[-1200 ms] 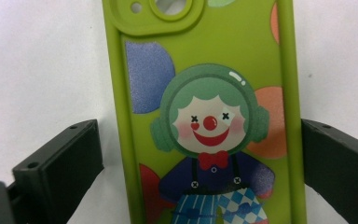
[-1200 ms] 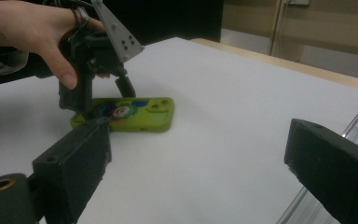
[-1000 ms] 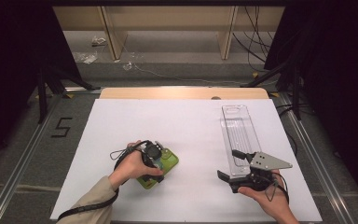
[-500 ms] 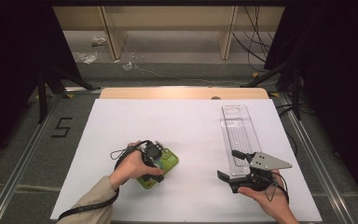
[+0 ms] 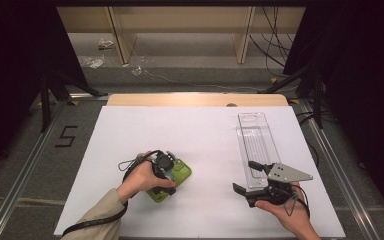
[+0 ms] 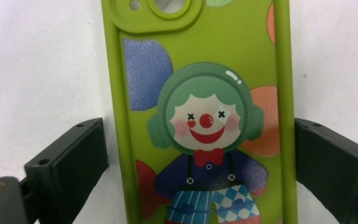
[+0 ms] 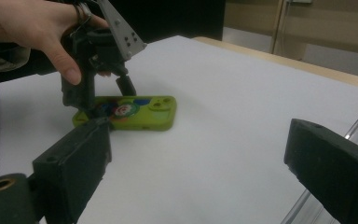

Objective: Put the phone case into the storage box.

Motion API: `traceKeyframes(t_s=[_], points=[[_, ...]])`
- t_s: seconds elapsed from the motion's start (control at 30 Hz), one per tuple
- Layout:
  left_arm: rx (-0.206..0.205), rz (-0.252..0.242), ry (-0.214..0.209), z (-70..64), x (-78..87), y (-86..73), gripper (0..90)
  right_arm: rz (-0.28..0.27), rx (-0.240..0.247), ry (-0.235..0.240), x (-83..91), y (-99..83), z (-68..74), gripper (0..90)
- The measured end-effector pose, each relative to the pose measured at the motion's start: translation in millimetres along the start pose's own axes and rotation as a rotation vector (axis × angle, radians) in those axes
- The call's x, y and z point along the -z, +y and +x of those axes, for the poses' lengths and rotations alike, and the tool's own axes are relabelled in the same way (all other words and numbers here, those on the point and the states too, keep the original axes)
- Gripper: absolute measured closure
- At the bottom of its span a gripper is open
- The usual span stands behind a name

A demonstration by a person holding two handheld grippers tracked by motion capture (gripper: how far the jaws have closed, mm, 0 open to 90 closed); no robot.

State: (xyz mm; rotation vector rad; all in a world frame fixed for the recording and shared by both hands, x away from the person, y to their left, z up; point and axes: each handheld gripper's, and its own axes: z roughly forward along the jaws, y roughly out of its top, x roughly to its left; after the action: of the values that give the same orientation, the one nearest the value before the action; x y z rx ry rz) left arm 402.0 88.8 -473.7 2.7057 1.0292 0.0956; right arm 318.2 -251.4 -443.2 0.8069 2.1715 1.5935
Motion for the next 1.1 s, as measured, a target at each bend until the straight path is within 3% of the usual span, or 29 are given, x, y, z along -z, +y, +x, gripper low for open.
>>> traceKeyframes(t_s=[1.1], points=[[0.013, 0.006, 0.009, -1.9, 3.1, 0.2, 14.6, 0.003, 0.001, 0.003, -0.2, -0.2, 0.4, 8.4]])
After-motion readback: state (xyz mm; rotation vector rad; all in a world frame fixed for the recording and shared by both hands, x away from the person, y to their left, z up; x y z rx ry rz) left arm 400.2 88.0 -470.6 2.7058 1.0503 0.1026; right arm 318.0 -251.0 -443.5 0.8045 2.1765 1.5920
